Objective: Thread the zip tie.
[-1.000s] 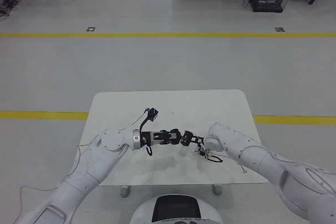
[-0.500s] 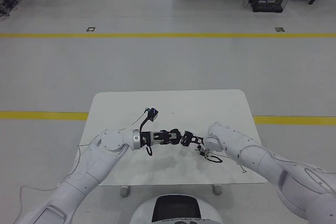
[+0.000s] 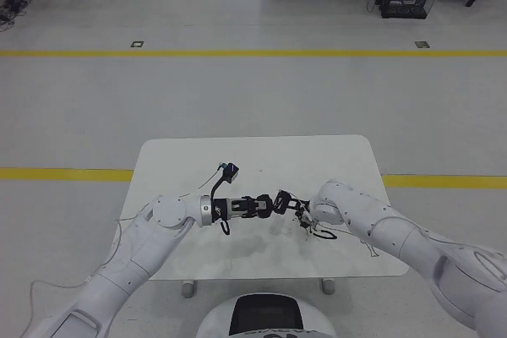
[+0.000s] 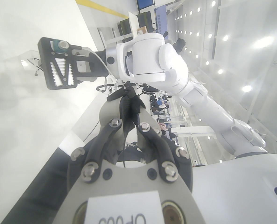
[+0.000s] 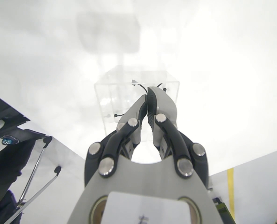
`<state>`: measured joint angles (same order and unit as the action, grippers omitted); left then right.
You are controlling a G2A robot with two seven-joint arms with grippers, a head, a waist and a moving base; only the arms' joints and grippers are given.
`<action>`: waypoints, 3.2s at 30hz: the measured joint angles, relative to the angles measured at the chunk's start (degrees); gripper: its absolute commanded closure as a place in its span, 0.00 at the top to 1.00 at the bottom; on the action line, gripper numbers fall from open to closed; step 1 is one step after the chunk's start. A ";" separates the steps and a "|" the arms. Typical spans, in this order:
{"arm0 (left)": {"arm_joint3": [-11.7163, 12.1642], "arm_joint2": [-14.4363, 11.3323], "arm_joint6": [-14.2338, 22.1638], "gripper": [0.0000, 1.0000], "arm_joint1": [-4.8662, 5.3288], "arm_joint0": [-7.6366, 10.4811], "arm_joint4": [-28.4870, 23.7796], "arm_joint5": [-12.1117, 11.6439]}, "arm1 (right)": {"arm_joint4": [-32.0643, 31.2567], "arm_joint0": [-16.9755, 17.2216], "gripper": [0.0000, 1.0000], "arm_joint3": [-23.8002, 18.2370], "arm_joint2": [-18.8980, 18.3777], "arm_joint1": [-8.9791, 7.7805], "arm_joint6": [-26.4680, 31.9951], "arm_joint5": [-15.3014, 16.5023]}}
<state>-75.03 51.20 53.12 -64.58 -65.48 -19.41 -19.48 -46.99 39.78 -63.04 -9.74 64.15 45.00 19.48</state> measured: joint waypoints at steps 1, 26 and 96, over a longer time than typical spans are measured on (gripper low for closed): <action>0.00 0.00 0.00 0.00 0.00 0.00 0.00 0.00 | 0.11 -0.17 0.00 -0.93 0.00 -0.76 -0.74 0.00; 0.00 0.00 0.00 0.00 0.00 0.00 0.00 0.00 | 7.81 3.54 0.00 -17.82 0.00 -23.81 -51.37 0.00; 1.67 -3.37 -18.95 0.00 -2.30 -6.95 -4.89 0.00 | 38.99 27.98 0.00 -26.40 -8.55 -17.41 -90.08 0.00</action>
<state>-73.36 47.83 34.18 -66.87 -72.43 -24.30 -19.48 -8.01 67.77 -89.44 -18.29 46.74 -45.08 19.48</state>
